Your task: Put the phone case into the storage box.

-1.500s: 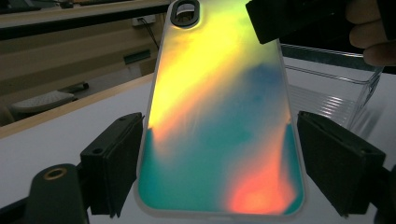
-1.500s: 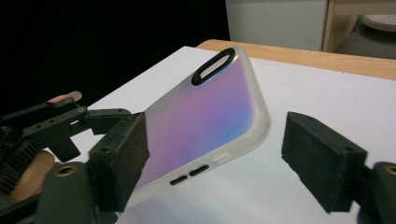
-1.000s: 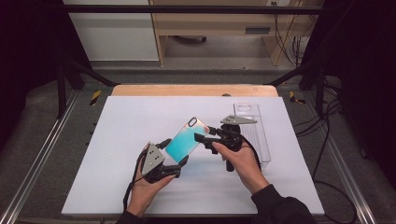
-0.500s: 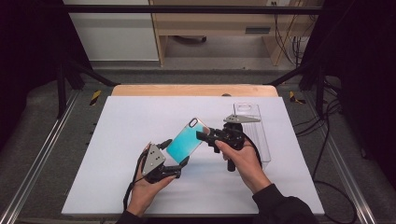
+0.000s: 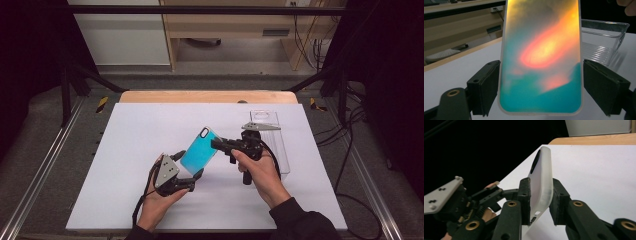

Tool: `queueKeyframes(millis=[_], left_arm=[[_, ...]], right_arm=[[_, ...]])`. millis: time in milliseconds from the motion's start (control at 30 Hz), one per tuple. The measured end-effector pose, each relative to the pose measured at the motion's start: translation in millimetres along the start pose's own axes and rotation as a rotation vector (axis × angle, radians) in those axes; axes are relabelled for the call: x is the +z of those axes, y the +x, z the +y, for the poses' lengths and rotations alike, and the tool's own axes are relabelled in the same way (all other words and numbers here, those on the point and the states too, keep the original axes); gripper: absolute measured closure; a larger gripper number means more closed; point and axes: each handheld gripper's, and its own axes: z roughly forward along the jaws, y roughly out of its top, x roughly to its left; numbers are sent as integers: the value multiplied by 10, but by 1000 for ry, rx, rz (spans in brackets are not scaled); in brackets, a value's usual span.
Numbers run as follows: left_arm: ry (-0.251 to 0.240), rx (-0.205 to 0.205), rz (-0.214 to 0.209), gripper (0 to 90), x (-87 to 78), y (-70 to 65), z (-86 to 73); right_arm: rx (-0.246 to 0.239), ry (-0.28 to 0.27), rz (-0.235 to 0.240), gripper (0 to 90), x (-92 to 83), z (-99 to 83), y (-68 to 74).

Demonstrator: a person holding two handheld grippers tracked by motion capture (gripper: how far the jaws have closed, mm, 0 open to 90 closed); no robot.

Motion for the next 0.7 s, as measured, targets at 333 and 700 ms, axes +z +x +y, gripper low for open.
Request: queueKeyframes(millis=[333,700], left_arm=[[5,-3,16,165,19,-9,-27],[-20,-46,31,119,35,-10,-52]], right_arm=[[-24,11,35,809,27,27,147],[-79,24,14,811,61,82,258]])
